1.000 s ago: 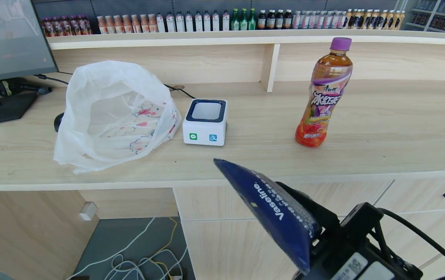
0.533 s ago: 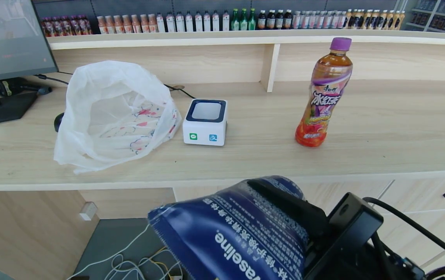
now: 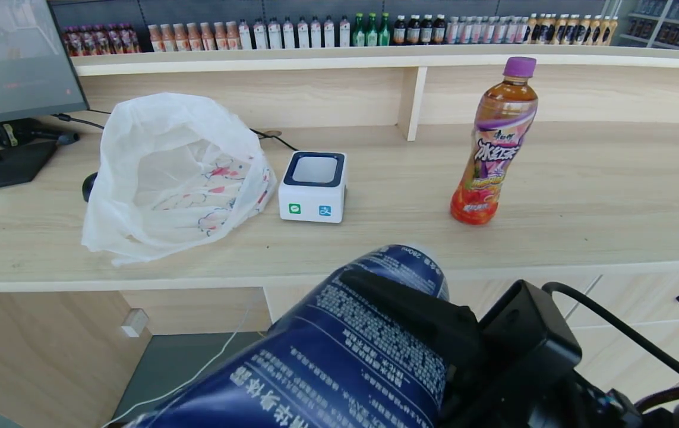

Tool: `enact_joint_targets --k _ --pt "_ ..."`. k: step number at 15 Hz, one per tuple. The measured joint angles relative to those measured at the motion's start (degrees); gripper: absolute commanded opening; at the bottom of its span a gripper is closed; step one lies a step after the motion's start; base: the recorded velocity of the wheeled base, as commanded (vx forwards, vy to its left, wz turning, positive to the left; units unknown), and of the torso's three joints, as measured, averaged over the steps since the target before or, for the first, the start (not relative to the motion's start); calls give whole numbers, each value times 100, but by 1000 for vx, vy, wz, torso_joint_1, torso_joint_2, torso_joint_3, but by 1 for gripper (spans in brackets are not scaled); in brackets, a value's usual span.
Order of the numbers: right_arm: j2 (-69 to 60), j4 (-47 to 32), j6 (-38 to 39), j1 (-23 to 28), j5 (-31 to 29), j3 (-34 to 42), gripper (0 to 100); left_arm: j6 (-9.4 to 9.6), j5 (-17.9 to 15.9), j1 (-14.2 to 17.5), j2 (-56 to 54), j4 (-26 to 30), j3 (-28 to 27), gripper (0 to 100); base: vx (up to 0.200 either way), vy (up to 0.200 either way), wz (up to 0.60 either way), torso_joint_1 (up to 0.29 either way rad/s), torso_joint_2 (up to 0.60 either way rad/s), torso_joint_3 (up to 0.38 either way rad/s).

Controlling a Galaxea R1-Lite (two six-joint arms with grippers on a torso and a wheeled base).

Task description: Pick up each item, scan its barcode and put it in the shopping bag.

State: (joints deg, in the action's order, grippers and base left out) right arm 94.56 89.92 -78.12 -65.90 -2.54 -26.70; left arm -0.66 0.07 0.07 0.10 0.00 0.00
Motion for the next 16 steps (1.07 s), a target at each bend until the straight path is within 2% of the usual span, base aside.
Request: enact_joint_targets --k 2,5,11,16 --pt "9 2 -602 -57 368 -74 0 -2 0 0 0 0 0 100 0 0 0 0 0 0" --pt "15 2 -1321 -217 546 -155 0 -2 0 0 0 0 0 100 0 0 0 0 0 0" --pt "254 -44 -1957 -366 1690 -649 0 -2 0 0 0 0 0 100 0 0 0 0 0 0" --pt "257 -360 -2293 -190 2109 -940 0 0 0 0 0 0 0 100 0 0 0 0 0 0"
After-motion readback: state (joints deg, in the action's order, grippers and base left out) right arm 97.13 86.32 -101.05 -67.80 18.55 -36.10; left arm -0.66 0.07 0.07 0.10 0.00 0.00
